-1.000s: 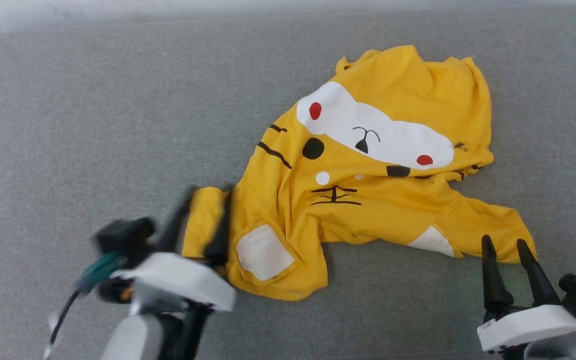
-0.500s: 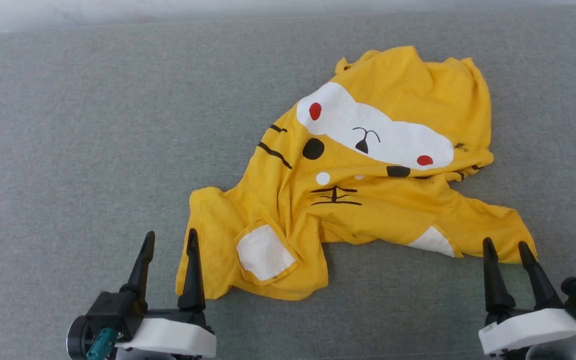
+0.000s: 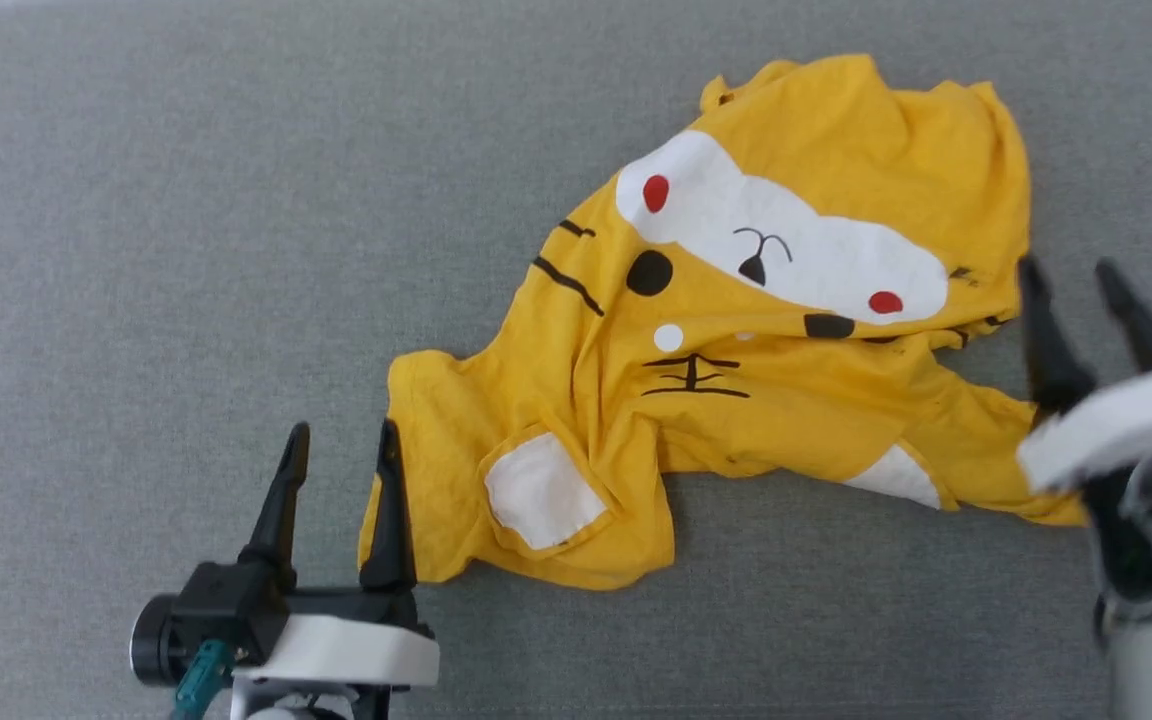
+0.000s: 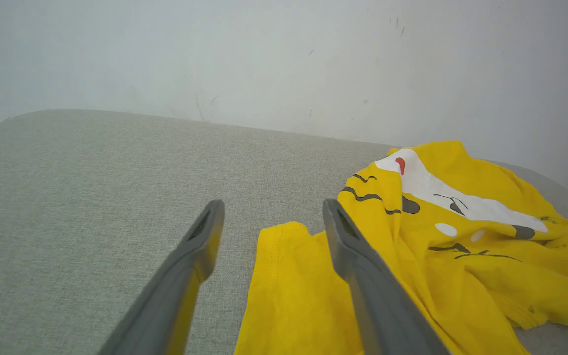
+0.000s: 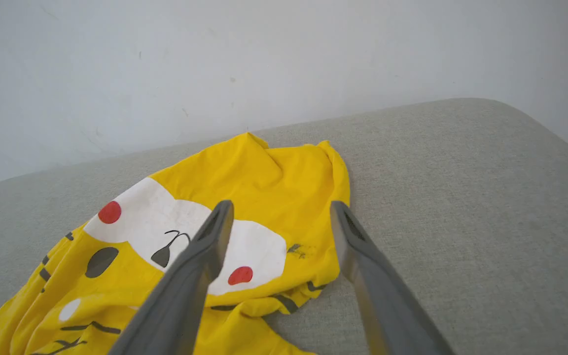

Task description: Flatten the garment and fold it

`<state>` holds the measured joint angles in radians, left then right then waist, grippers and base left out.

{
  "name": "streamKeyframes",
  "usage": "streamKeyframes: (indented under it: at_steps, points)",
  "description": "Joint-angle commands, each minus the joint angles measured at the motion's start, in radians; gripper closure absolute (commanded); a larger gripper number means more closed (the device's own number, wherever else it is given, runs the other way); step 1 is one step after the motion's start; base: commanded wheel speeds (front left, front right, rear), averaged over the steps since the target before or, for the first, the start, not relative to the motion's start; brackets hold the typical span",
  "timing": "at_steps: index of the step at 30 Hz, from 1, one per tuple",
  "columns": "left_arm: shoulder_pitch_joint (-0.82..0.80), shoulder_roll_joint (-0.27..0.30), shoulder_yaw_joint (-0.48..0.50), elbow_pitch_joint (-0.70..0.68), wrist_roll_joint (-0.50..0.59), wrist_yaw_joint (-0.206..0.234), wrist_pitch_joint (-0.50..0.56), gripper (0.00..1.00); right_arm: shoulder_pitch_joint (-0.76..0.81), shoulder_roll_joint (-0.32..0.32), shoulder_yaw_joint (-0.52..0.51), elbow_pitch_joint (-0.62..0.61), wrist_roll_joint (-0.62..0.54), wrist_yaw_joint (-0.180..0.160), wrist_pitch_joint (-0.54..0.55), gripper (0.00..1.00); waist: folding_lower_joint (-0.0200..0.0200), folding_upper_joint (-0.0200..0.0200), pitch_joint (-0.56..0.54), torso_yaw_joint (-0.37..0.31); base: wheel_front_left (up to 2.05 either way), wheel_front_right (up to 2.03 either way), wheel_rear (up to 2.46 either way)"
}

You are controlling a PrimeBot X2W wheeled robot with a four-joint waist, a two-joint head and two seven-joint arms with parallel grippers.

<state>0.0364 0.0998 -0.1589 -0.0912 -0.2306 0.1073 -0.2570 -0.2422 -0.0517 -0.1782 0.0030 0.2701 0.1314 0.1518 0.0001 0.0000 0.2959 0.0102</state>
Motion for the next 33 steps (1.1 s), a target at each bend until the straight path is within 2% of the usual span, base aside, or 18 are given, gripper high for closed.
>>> streamKeyframes:
  at_steps: [1,4,7,13,16,19,20,21,22,23,27,33]
  points:
    - [-0.021,-0.003,0.002,-0.006,0.011,-0.007,-0.005,0.0,-0.037,0.001,-0.019,0.0,-0.01,-0.001,0.04,0.0,-0.0001,0.0,0.028,0.014,0.0,0.0,0.0]
    - [-0.04,-0.009,0.002,-0.01,0.02,-0.018,-0.005,0.0,-0.135,-0.002,-0.073,0.018,-0.038,-0.001,0.202,0.0,-0.0001,0.0,0.057,0.028,0.0,0.0,0.0]
    - [-0.058,-0.015,0.0,-0.012,0.028,-0.027,-0.005,0.0,-0.206,-0.038,-0.075,0.046,-0.078,-0.001,0.351,0.0,-0.0001,0.0,0.085,0.045,0.0,0.0,0.0]
    - [-0.093,-0.025,-0.008,-0.009,0.045,-0.044,-0.005,0.0,-0.278,-0.118,0.001,0.119,-0.082,-0.001,0.606,0.0,-0.0001,0.0,0.143,0.08,0.0,0.0,0.0]
    - [-0.108,-0.03,-0.017,-0.008,0.05,-0.052,-0.005,0.0,-0.292,-0.149,0.021,0.153,-0.093,-0.001,0.691,0.0,-0.0001,0.0,0.166,0.098,0.0,0.0,0.0]
    - [-0.122,-0.035,-0.022,-0.006,0.051,-0.057,-0.005,0.0,-0.298,-0.161,0.019,0.185,-0.112,-0.001,0.72,0.0,-0.0001,0.0,0.181,0.113,0.0,0.0,0.0]
    - [-0.125,-0.036,-0.023,-0.005,0.051,-0.058,-0.005,0.0,-0.3,-0.161,0.013,0.192,-0.119,-0.001,0.717,0.18,-0.0001,0.0,0.184,0.117,0.0,0.0,0.0]
    - [-0.127,-0.037,-0.023,-0.003,0.051,-0.058,-0.005,0.0,-0.303,-0.16,0.007,0.196,-0.127,-0.001,0.708,0.61,-0.0001,0.0,0.186,0.12,0.0,0.0,0.0]
    - [-0.128,-0.038,-0.023,-0.003,0.05,-0.058,-0.005,0.0,-0.305,-0.159,0.003,0.198,-0.133,-0.001,0.696,0.96,-0.0001,0.0,0.186,0.123,0.0,0.0,0.0]
    - [-0.128,-0.039,-0.022,-0.002,0.049,-0.058,-0.005,0.0,-0.309,-0.159,0.001,0.197,-0.137,-0.001,0.684,1.0,-0.0001,0.0,0.185,0.124,0.0,0.0,0.0]
    - [-0.127,-0.042,-0.016,0.004,0.048,-0.061,-0.005,0.0,-0.341,-0.19,0.033,0.169,-0.14,-0.001,0.635,1.0,-0.0001,0.0,0.182,0.128,0.0,0.0,0.0]
    - [-0.141,-0.046,-0.034,0.003,0.038,-0.066,-0.005,0.0,-0.46,-0.295,0.107,0.122,-0.155,-0.001,0.541,1.0,-0.0001,0.0,0.208,0.164,0.0,0.0,0.0]
